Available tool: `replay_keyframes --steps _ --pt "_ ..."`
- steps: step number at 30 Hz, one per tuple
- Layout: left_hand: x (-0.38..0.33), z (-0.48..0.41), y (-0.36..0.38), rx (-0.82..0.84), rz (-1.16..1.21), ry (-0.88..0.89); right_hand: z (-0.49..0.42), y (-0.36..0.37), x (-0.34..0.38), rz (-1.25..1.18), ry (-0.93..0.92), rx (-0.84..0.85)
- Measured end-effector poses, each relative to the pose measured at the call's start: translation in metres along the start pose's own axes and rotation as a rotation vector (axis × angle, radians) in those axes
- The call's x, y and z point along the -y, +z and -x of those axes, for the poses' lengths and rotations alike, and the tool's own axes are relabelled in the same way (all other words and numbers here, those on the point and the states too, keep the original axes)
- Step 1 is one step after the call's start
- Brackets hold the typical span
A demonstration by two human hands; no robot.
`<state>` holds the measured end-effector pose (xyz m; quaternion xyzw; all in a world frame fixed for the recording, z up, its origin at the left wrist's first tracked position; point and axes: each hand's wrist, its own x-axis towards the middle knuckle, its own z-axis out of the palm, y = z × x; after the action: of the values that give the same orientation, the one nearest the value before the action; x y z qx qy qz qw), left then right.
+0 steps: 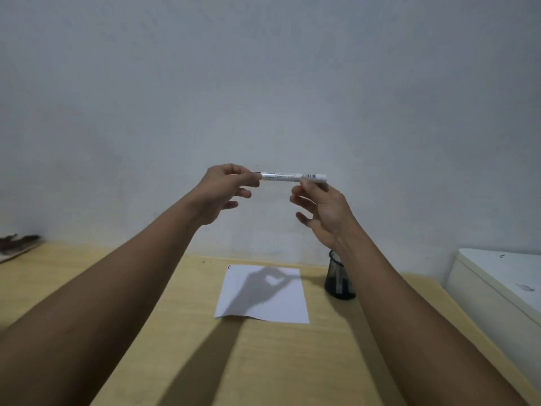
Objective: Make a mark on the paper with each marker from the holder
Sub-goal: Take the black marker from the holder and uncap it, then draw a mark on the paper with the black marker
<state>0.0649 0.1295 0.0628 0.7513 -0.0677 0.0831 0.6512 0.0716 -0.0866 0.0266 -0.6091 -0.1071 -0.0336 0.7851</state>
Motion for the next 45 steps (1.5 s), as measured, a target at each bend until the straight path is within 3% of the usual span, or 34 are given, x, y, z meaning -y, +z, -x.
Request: replay_keyframes --steps 8,14,19,27,30,33,37,40,45 --pt "0.046 0.017 -0.043 0.0 -0.292 0.153 -0.003 0.074 -0.047 0.082 0.105 0.066" --pt "0.095 0.005 -0.055 0.005 -0.508 0.282 -0.014 0.084 -0.083 0.172 0.144 0.052" --pt "0.135 -0.004 -0.054 0.035 -0.838 0.318 -0.029 0.081 -0.117 0.206 0.188 0.061" --pt "0.2 -0.035 -0.063 0.197 -0.544 0.083 -0.066 0.067 -0.183 0.264 0.28 0.154" --pt "0.226 -0.042 -0.071 0.183 -0.468 0.026 -0.082 0.057 -0.203 0.212 0.292 0.102" --pt "0.247 -0.043 -0.073 0.112 -0.714 0.096 -0.093 0.047 -0.218 0.235 0.233 0.002" --pt "0.262 -0.031 -0.059 0.105 -0.984 0.296 -0.095 0.046 -0.235 0.287 0.133 0.005" --pt "0.271 -0.029 -0.055 0.198 -1.055 0.393 -0.098 0.045 -0.247 0.387 0.089 0.01" --pt "0.28 -0.03 -0.056 0.312 -1.109 0.359 -0.101 0.037 -0.268 0.53 0.067 0.018"
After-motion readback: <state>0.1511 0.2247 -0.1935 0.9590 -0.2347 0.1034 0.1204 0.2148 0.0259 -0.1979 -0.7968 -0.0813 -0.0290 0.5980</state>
